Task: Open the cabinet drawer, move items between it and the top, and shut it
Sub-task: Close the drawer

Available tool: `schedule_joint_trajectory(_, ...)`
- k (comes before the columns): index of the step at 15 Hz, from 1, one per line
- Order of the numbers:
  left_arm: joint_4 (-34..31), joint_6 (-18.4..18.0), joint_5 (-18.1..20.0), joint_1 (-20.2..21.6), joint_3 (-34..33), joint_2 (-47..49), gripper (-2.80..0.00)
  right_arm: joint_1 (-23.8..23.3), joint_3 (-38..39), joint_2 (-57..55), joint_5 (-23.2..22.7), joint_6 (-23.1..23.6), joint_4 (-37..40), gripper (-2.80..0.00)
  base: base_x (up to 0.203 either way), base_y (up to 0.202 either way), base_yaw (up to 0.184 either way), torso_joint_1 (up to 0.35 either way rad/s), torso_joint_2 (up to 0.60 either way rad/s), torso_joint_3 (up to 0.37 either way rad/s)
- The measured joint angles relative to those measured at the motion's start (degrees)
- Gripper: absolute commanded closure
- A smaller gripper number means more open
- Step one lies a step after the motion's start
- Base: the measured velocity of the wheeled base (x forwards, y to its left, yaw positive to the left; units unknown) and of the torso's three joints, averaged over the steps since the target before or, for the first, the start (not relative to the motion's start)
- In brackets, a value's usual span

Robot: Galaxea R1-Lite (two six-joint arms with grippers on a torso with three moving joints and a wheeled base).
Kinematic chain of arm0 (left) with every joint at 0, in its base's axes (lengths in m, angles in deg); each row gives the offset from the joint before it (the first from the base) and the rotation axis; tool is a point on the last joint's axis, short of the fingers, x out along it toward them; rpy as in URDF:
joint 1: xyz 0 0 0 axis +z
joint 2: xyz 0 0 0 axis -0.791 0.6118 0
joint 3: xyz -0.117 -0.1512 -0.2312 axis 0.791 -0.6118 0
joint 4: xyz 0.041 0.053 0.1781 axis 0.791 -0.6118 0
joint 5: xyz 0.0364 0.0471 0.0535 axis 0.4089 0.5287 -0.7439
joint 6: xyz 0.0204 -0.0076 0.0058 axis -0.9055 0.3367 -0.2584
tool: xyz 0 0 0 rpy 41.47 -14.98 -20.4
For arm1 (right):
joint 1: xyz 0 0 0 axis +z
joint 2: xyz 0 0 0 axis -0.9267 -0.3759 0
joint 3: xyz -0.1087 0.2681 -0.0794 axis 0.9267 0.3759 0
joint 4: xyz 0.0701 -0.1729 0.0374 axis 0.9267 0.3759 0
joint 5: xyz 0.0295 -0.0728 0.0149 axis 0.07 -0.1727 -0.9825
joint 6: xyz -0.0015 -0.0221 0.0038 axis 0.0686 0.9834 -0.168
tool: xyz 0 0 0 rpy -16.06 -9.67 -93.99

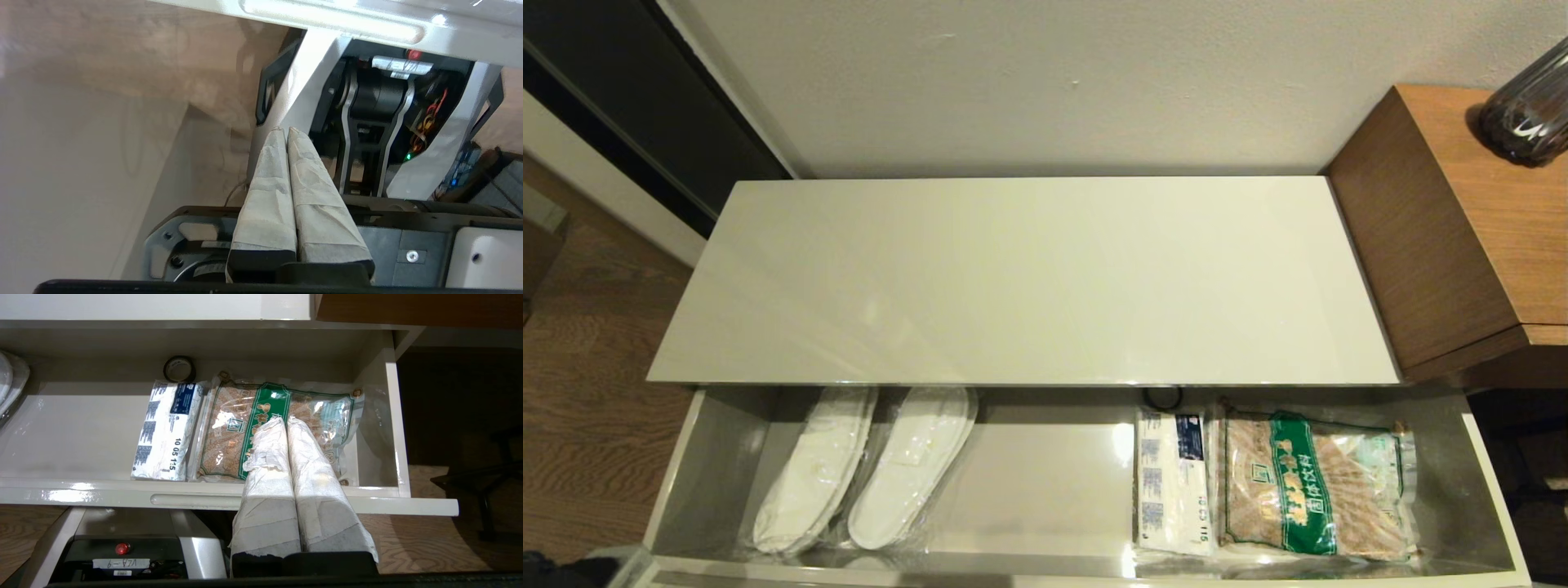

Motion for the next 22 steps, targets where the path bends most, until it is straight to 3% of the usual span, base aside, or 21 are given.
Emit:
schedule_joint_trajectory(4,10.27,1.0,1.91,-0.07,-4.27,9.7,0.0,0.0,0.0,0.0,0.03,0.01,0.0,0.0,0.0,0.0,0.0,0.0,0.0,0.0)
schedule_joint_trajectory(9,14.02,2.94,3.52,-0.16,-6.19,17.71,0.0,0.0,0.0,0.0,0.05,0.0,0.01,0.0,0.0,0.0,0.0,0.0,0.0,0.0)
schedule_joint_trajectory(15,23.99,4.78,2.85,-0.13,-7.76,29.32,0.0,0.0,0.0,0.0,0.04,-0.02,0.01,0.0,0.0,0.0,0.0,0.0,0.0,0.0)
schedule_joint_trajectory(20,38.35,8.79,0.76,-0.07,-8.43,38.11,0.0,0.0,0.0,0.0,0.02,-0.02,0.01,0.0,0.0,0.0,0.0,0.0,0.0,0.0)
schedule_joint_trajectory(22,39.88,9.44,0.32,0.25,-6.95,39.01,0.0,0.0,0.0,0.0,0.02,0.02,0.0,0.0,0.0,0.0,0.0,0.0,0.0,0.0)
